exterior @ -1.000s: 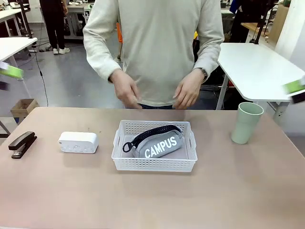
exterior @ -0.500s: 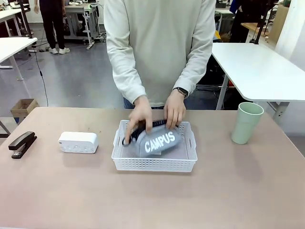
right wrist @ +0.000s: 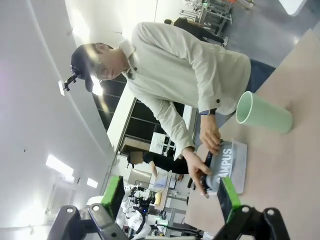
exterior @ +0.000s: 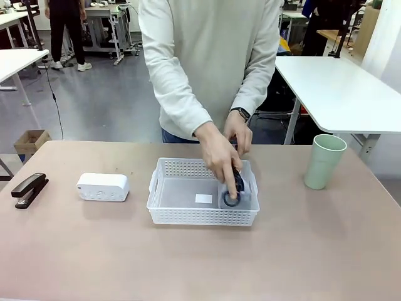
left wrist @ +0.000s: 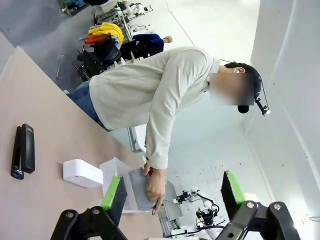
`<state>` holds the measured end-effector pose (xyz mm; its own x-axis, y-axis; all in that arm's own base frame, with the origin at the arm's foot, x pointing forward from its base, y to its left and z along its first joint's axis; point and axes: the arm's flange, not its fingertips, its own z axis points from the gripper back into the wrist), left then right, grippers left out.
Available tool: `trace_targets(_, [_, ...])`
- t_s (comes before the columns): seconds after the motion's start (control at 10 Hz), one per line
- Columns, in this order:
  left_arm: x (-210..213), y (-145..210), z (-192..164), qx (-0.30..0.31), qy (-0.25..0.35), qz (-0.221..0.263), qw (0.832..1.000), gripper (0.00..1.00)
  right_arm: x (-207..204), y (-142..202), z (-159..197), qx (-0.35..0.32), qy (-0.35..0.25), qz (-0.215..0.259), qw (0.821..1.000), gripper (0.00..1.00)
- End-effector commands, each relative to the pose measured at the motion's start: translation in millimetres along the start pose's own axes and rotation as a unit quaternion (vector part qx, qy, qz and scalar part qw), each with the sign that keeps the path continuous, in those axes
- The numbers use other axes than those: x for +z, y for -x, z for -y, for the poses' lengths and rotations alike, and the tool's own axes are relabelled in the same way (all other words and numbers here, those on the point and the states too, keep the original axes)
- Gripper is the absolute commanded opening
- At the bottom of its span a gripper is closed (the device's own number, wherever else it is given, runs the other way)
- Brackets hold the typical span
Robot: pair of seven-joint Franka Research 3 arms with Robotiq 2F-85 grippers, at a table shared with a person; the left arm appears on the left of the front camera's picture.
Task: Efficiently arrange items inside the basket to fit them all.
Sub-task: Pick up the Digital clock and place it inside the Organizing basket.
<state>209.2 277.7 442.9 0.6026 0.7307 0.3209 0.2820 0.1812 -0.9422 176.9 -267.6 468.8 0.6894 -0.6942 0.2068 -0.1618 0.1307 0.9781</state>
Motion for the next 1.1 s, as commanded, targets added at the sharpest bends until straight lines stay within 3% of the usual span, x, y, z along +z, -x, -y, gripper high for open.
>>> trace_targets(0.0, [0.1, 0.2, 2.7, -0.012, -0.001, 0.0, 1.0, 1.0, 0.8, 1.7, -3.7, 0.015, -0.002, 0.005, 1.0, 1.0])
trace_targets(1.0, [0.1, 0.2, 2.7, -0.012, -0.001, 0.0, 1.0, 1.0, 0.8, 1.7, -3.7, 0.015, -0.002, 0.005, 1.0, 1.0])
